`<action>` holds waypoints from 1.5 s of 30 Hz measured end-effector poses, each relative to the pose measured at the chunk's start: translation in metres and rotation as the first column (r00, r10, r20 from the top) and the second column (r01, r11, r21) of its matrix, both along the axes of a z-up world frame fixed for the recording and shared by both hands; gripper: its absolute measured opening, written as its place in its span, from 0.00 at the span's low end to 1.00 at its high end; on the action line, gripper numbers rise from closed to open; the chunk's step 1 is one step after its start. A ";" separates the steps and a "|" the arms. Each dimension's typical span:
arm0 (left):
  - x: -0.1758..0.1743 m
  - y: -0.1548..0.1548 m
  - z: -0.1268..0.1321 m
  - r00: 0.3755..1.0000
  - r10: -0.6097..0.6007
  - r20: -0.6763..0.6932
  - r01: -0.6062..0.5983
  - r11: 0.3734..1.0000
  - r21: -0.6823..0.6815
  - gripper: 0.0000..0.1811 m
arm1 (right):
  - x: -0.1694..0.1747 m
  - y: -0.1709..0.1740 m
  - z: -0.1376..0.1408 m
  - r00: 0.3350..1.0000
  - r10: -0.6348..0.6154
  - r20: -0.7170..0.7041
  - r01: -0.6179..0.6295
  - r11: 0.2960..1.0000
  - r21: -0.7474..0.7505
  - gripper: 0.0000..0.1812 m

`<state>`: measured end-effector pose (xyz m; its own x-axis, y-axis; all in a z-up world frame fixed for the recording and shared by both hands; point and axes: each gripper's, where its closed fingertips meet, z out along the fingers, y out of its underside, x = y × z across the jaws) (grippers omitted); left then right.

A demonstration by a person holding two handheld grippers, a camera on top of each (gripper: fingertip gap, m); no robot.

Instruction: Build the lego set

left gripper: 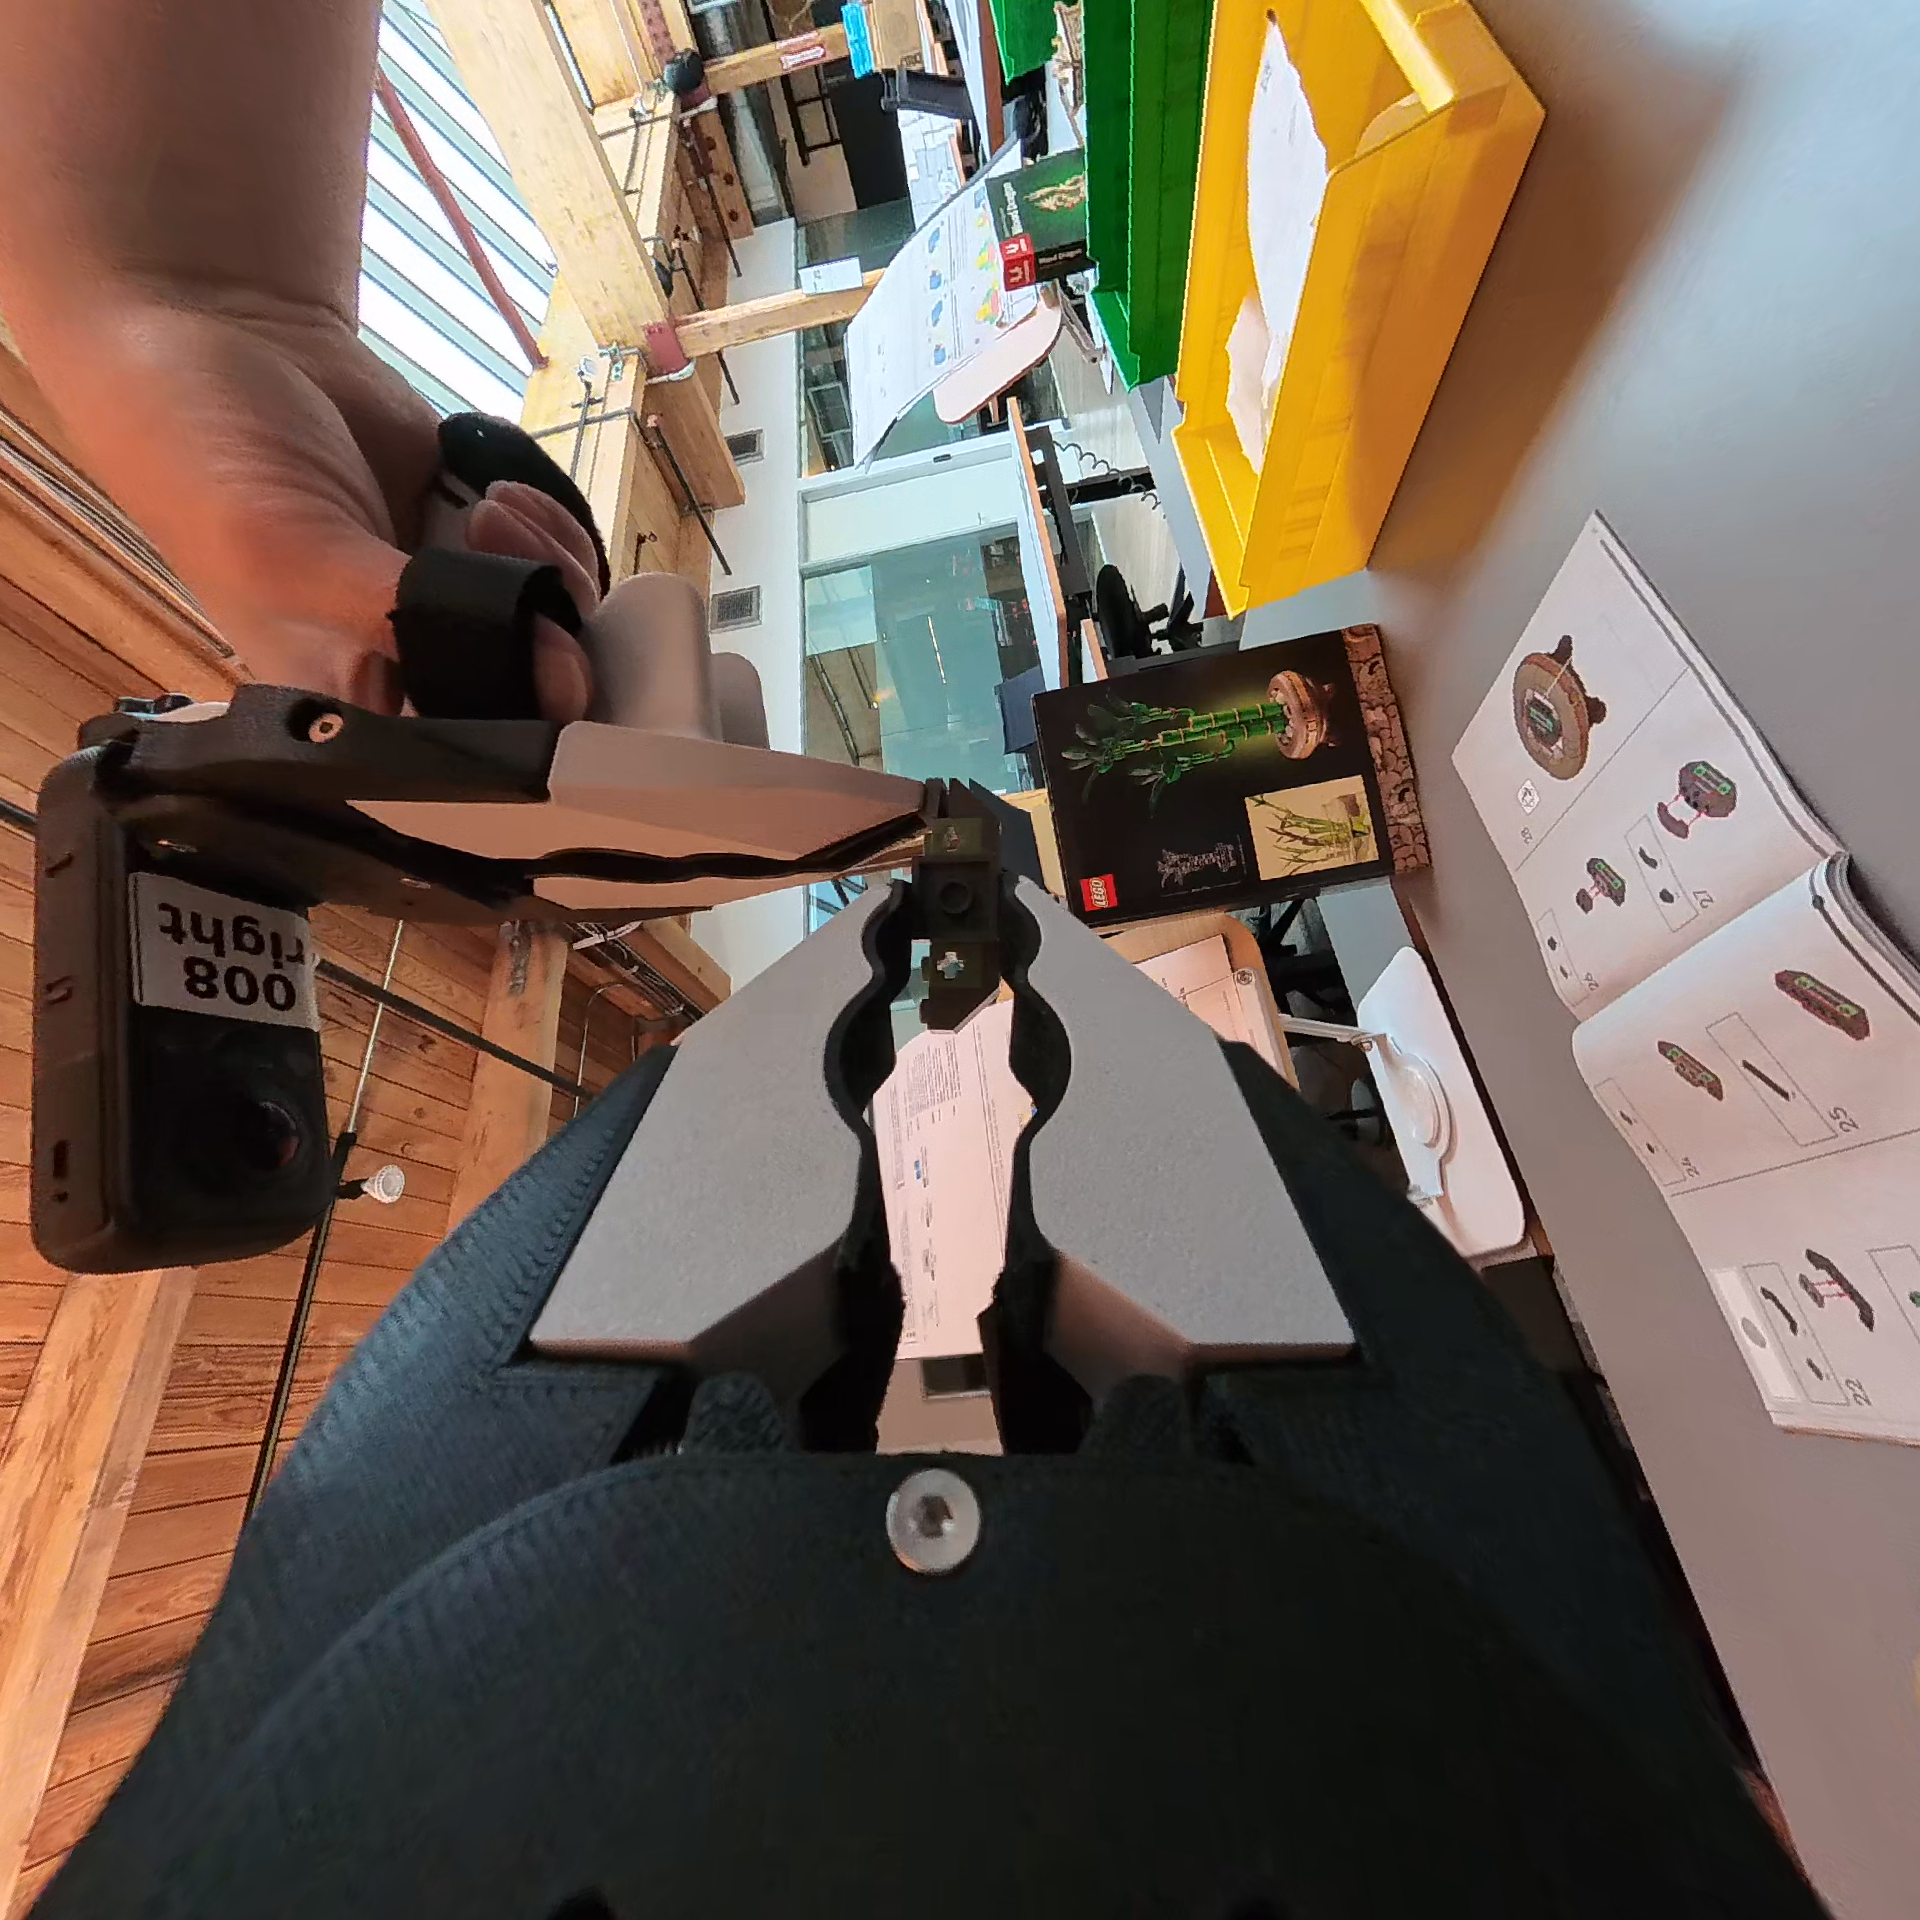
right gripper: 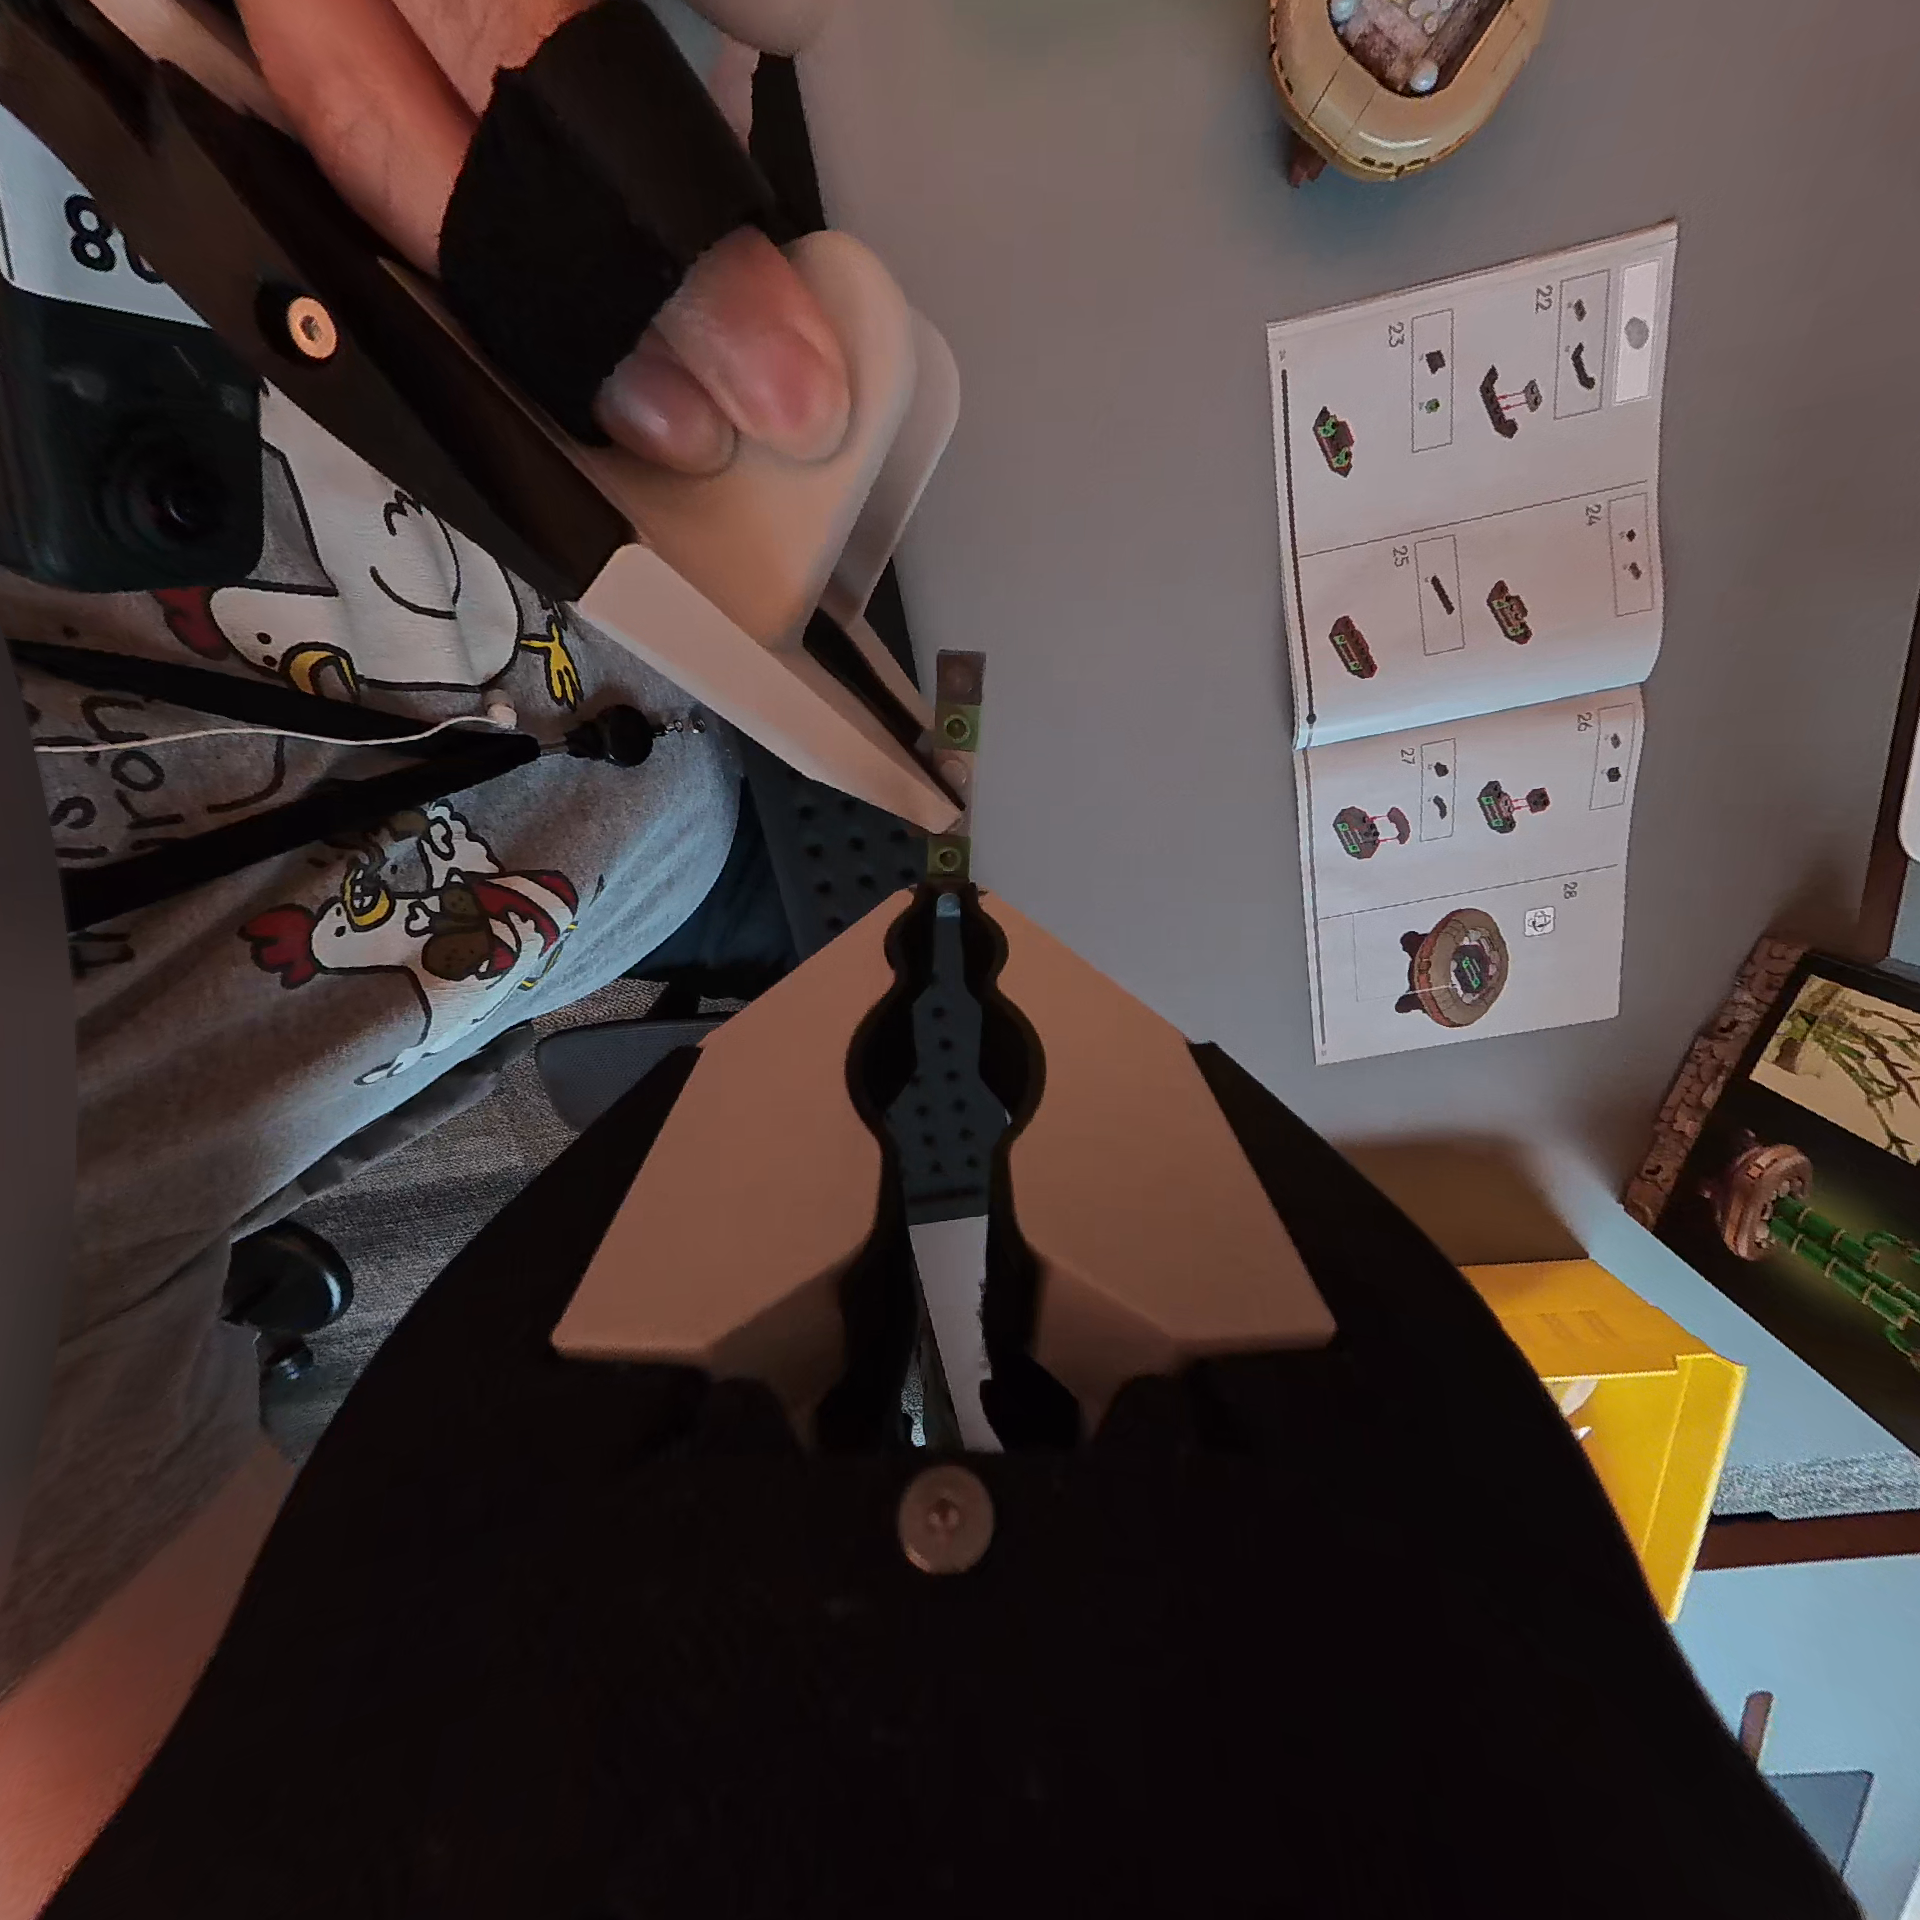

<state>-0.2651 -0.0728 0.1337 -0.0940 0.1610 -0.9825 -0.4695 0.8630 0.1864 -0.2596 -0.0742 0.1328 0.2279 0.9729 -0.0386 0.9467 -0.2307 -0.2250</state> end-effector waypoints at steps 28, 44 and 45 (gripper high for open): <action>-0.002 0.001 0.004 0.999 -0.007 0.040 0.010 0.998 -0.067 0.08 | -0.005 0.004 0.003 0.999 0.025 -0.023 -0.023 0.993 0.112 0.02; -0.007 -0.002 0.015 0.994 -0.025 0.108 0.039 0.990 -0.134 0.08 | -0.013 0.002 0.018 0.990 0.077 -0.116 -0.046 0.967 0.250 0.02; -0.007 -0.002 0.016 0.994 -0.024 0.110 0.039 0.990 -0.138 0.08 | -0.013 0.002 0.018 0.990 0.079 -0.114 -0.047 0.964 0.260 0.02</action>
